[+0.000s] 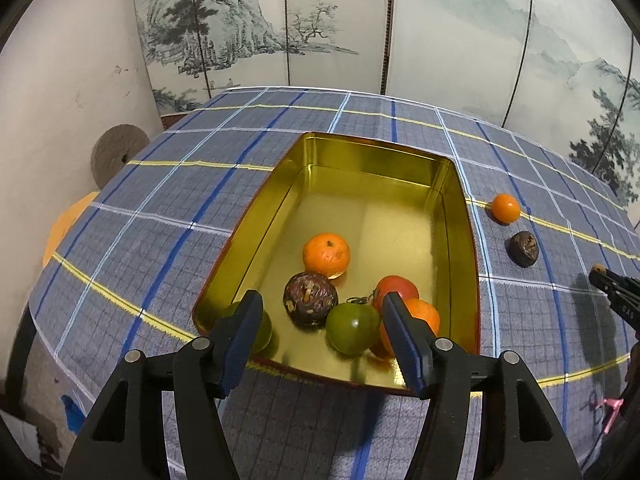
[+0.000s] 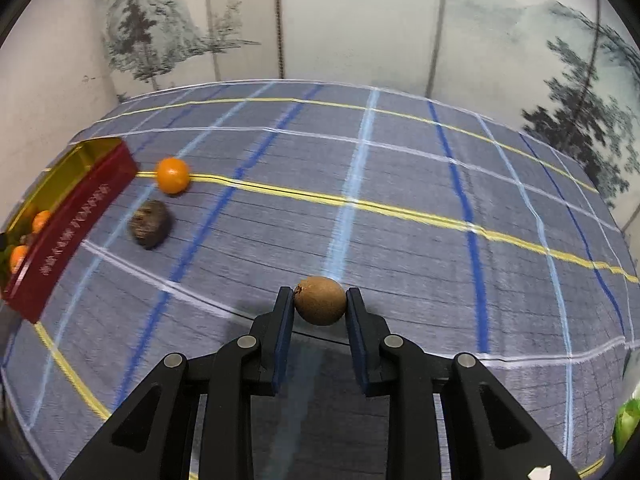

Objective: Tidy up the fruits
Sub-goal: 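Lift the open left tool away from the tin box, then carry the kiwi into the tin box and open the right tool, then move the right tool to the table and grasp the dark brown fruit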

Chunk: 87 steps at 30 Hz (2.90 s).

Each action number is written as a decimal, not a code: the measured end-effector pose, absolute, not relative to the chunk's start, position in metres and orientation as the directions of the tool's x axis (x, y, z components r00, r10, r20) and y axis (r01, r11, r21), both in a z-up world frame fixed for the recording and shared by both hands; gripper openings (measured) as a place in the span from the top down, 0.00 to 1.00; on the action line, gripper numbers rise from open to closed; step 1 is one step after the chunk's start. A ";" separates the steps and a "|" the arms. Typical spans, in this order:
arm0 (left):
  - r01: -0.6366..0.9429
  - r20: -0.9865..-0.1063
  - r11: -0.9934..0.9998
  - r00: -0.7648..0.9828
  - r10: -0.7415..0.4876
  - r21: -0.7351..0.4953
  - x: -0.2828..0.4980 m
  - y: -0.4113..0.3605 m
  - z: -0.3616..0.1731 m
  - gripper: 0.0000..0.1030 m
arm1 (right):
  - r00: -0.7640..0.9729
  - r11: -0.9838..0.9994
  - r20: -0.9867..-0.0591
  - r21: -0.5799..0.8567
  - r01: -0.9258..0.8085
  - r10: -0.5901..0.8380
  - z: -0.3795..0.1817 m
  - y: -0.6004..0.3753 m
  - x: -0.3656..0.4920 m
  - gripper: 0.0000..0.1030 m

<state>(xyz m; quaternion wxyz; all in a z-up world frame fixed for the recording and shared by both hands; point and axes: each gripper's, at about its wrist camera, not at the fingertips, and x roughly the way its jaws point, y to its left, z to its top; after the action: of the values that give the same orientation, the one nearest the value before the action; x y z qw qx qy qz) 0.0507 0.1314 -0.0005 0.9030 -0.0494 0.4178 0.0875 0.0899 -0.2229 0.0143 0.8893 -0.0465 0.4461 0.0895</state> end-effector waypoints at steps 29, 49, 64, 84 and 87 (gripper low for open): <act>-0.389 -0.764 0.919 0.611 0.207 -0.063 0.007 0.201 0.002 0.39 | 0.424 0.736 -0.749 0.124 -0.666 0.509 0.058 0.020 0.075 0.77; -0.439 -0.782 0.896 0.581 0.224 -0.069 -0.004 0.221 -0.007 0.39 | 0.364 0.705 -0.799 0.102 -0.702 0.478 0.030 0.066 0.078 0.76; -0.430 -0.785 0.899 0.583 0.209 -0.080 -0.003 0.215 -0.010 0.39 | 0.367 0.705 -0.793 0.108 -0.701 0.487 0.029 0.066 0.075 0.67; -0.340 -0.772 0.937 0.617 0.154 -0.084 0.015 0.185 0.002 0.39 | 0.498 0.861 -0.782 0.094 -0.499 0.374 0.038 -0.057 0.089 0.65; -0.324 -0.771 0.942 0.620 0.145 -0.084 0.021 0.178 0.003 0.39 | 0.504 0.885 -0.797 0.081 -0.458 0.333 0.030 -0.078 0.094 0.65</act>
<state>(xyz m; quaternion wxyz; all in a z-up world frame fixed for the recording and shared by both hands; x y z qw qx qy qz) 0.0207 0.1784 0.0032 0.8935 -0.1078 0.4156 0.1313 0.0939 -0.0783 0.0302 0.8643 -0.0705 0.4423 0.2288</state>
